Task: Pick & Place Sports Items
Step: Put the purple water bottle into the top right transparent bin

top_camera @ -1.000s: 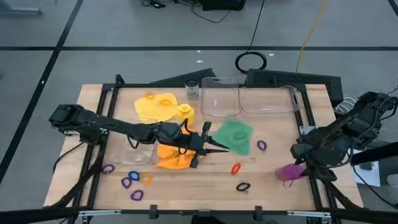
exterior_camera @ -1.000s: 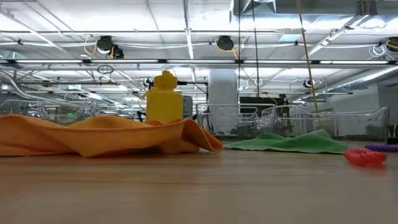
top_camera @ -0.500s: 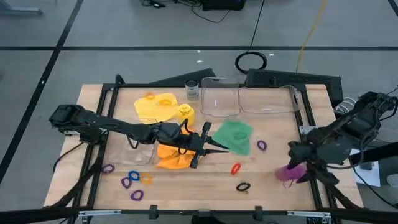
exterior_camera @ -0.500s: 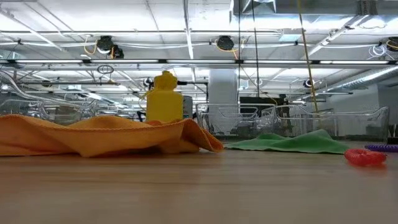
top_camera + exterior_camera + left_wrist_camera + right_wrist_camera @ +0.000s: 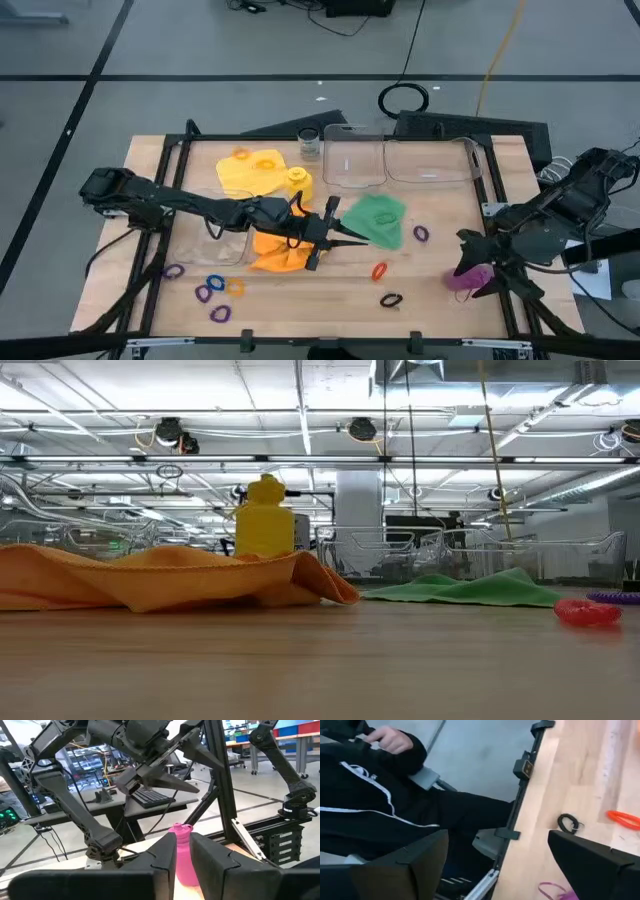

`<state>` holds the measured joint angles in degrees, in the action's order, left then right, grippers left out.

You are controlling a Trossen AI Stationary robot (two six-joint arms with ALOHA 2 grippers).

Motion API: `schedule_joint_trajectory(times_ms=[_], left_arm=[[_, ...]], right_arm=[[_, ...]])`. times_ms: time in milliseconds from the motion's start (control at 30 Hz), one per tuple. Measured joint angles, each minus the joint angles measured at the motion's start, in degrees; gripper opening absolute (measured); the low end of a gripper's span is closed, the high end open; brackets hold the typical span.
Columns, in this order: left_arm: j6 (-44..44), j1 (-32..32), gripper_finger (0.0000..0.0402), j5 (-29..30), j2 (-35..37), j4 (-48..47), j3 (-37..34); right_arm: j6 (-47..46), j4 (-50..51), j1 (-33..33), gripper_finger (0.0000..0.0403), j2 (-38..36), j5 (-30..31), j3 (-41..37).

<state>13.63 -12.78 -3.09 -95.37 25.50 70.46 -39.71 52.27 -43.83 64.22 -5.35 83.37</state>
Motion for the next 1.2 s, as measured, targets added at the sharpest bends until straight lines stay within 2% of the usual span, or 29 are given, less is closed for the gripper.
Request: schedule_joint_trajectory(times_ms=[167, 500, 667, 1200], left_arm=[[0.0, 0.0, 0.0049, 0.0, 0.0, 0.0, 0.0], [0.6, 0.0, 0.0049, 0.0, 0.0, 0.0, 0.0], [0.7, 0.0, 0.0049, 0.0, 0.0, 0.0, 0.0], [0.4, 0.0, 0.0049, 0.0, 0.0, -1.1, 0.0]], right_arm=[[-3.7, 3.5, 0.0, 0.0259, 0.8, -2.4, -0.8], [-6.3, 27.7, -0.5, 0.0258, 8.1, -2.2, -0.8], [-6.8, 37.3, -0.9, 0.0258, 9.8, 1.8, -0.8], [-11.7, 34.8, -3.0, 0.0258, 8.0, 2.3, -0.8]])
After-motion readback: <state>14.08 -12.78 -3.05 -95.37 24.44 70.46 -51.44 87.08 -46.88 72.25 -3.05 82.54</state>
